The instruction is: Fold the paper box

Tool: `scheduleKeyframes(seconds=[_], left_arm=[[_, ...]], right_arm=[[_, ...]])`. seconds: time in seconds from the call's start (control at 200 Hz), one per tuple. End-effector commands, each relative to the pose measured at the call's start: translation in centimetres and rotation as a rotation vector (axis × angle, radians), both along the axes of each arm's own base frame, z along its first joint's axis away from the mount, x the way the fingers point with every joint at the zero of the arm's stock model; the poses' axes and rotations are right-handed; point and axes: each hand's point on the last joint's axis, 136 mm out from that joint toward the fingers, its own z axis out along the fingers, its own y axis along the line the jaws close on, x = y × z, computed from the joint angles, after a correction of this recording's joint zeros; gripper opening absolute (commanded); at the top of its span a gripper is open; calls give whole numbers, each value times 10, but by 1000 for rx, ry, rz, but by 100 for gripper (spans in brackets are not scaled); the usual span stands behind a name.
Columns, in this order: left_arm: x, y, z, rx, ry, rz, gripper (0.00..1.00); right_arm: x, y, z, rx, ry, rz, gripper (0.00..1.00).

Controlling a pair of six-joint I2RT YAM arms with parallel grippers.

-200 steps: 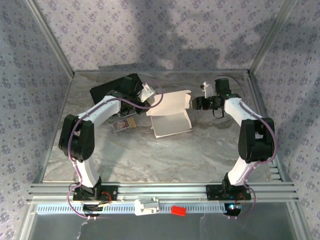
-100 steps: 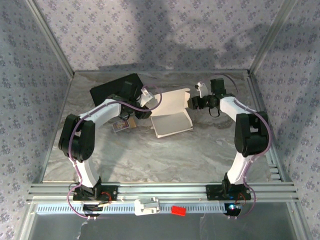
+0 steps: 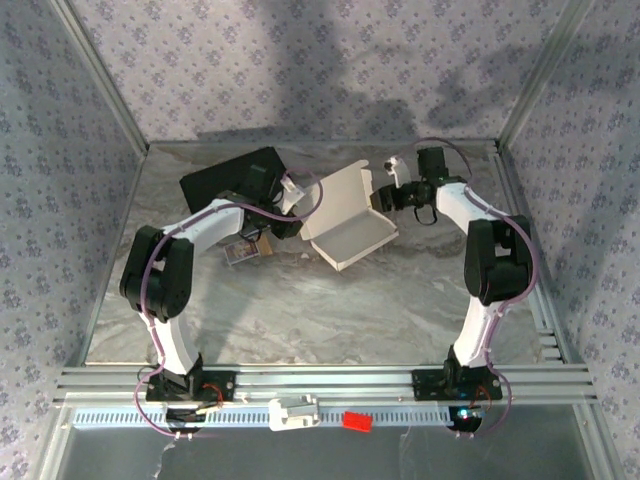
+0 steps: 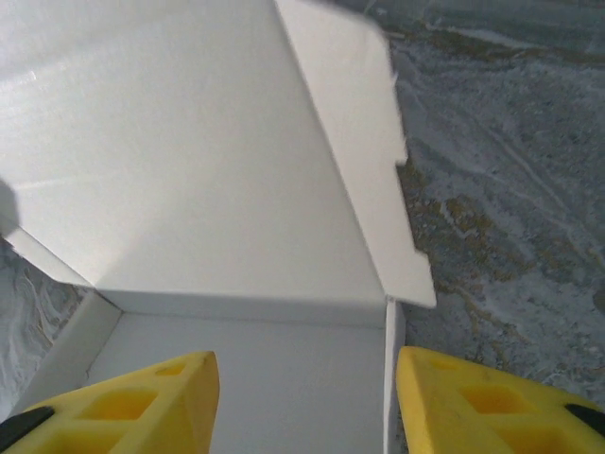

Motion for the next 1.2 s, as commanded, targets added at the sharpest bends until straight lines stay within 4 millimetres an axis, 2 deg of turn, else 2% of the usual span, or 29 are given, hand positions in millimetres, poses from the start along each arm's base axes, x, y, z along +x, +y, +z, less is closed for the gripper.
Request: scheduleKeyframes(seconds=[0.0,0.15,0.25,0.375,0.43,0.565,0.645,0.745,1.049,1.194], left_arm=[[2,-8,6,-25,9,-33,19],[-3,-6,11,-33,-9,-74,5],[-4,2,21,-55,-26,-107,0],[-1,18,34,-128,7,-119,0],[-1,20,36,-163,40,-143,0],[-2,18,33,-190,101,-185,0],[0,17,32,-189,105,-193,0],[7,22,31,-205,122,-177,0],[21,31,23,-192,169,-156,0],[27,31,19,-186,181,-146,0]], right_arm=[[3,-4,8,31,33,-11,54],[1,-7,11,50,33,-13,54],[-2,-9,12,95,57,-2,55],[-7,-5,8,95,81,31,57],[-5,-9,1,76,91,9,57],[4,-7,0,110,109,7,58],[8,2,2,122,106,50,58],[12,10,-7,95,113,74,58],[46,22,-19,111,128,47,59],[49,34,-22,126,138,87,58]])
